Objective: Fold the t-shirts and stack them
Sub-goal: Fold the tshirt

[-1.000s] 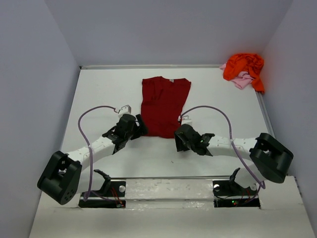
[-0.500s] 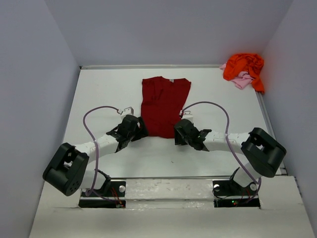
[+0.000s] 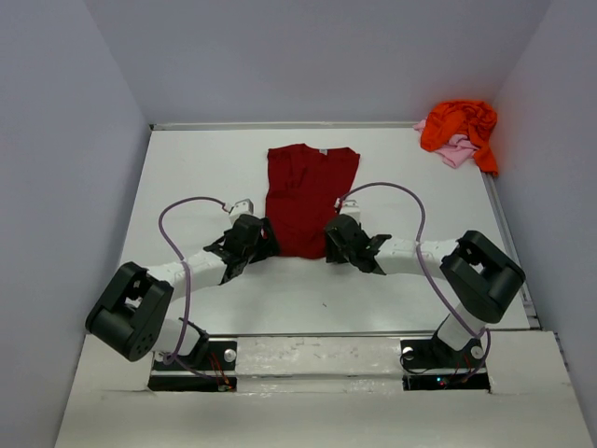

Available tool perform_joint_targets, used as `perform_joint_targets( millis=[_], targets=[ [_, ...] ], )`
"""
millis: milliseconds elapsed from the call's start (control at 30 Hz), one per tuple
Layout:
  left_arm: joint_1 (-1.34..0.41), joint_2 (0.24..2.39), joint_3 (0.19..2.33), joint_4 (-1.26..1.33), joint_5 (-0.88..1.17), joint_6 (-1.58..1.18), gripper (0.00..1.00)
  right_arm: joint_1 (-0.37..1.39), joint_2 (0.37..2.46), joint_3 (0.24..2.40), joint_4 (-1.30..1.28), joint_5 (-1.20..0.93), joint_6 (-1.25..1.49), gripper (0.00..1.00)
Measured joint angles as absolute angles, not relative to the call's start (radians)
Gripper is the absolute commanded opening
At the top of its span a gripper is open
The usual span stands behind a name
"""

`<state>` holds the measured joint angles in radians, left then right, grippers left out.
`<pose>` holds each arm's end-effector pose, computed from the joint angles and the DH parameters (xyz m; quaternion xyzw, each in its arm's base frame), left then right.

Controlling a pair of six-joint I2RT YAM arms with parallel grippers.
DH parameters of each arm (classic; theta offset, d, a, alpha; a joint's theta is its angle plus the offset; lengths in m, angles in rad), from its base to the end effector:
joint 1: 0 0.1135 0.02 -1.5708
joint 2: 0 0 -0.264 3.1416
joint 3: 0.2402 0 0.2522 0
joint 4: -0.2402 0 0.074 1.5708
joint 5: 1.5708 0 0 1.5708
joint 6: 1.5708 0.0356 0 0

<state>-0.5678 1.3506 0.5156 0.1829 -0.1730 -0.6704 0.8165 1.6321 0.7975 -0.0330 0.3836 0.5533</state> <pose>0.2207 -0.1335 0.1636 -0.0840 0.8899 -0.1933 0.4047 0.2249 0.2199 0.1541 -0.0558 0.9223 0.0753 0.3751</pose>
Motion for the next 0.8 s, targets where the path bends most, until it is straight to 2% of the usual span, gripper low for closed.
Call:
perform_joint_targets(
  millis=[167,467,800],
  targets=[
    [-0.568,1.364,0.520,0.194,-0.184,-0.669,0.81,0.817,1.651,0.817,-0.033,0.386,0.537,0.48],
    [-0.568,1.398,0.537,0.221,-0.188,-0.661,0.81,0.814,1.625,0.817,-0.059,0.339,0.512,0.61],
    [-0.568,1.409,0.539,0.238,-0.187,-0.659,0.81,0.810,1.514,0.822,-0.098,0.304,0.488,0.64]
  ],
)
